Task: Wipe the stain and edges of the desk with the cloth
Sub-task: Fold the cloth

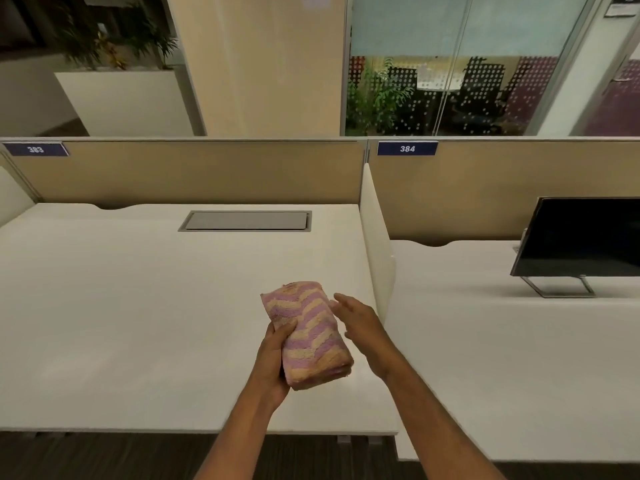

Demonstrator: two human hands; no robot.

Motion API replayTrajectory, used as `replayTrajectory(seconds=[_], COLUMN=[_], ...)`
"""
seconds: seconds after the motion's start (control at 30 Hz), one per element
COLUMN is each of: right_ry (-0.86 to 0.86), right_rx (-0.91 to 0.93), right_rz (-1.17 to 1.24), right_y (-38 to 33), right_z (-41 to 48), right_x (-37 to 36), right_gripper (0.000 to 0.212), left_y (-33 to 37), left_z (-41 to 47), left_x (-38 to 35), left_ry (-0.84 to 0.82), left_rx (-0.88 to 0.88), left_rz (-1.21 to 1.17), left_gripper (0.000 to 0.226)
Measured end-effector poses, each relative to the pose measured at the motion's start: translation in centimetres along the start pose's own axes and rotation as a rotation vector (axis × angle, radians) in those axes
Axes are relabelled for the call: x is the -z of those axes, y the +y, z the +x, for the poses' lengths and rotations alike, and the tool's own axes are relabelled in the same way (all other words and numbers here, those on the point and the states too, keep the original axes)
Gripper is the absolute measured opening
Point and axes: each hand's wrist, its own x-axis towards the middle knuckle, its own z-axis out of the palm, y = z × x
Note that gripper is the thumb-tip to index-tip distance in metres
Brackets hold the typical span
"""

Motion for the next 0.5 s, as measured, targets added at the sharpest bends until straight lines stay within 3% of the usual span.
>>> replayTrajectory(seconds=[0.07,0.17,0.37,0.5], right_ry=[-0.158,-0.297,-0.12,-0.028], right_rx=[-0.119,-0.183,-0.123,-0.122], right_rz=[0.134,0.358,0.29,0.27], right_y=[1.0,2.2,2.2,1.5], right_z=[0.6,1.7,5.4,8.9], right_x=[0.3,0.1,-0.6,-0.6], right_gripper=[0.062,0.056,0.043,0.037], left_y=[0.7,1.7,3.7,5.6], left_z=[0.3,0.9,4.1,7.5], left_x=[-0.2,-0.6,0.2,0.5], left_ry=[-0.013,-0.047,-0.079,-0.064], left_rx=[0.026,0.042,0.062,0.073], left_rz=[-0.025,-0.03,0.091,0.366], left_gripper=[0.067,0.068,0.062,0.074])
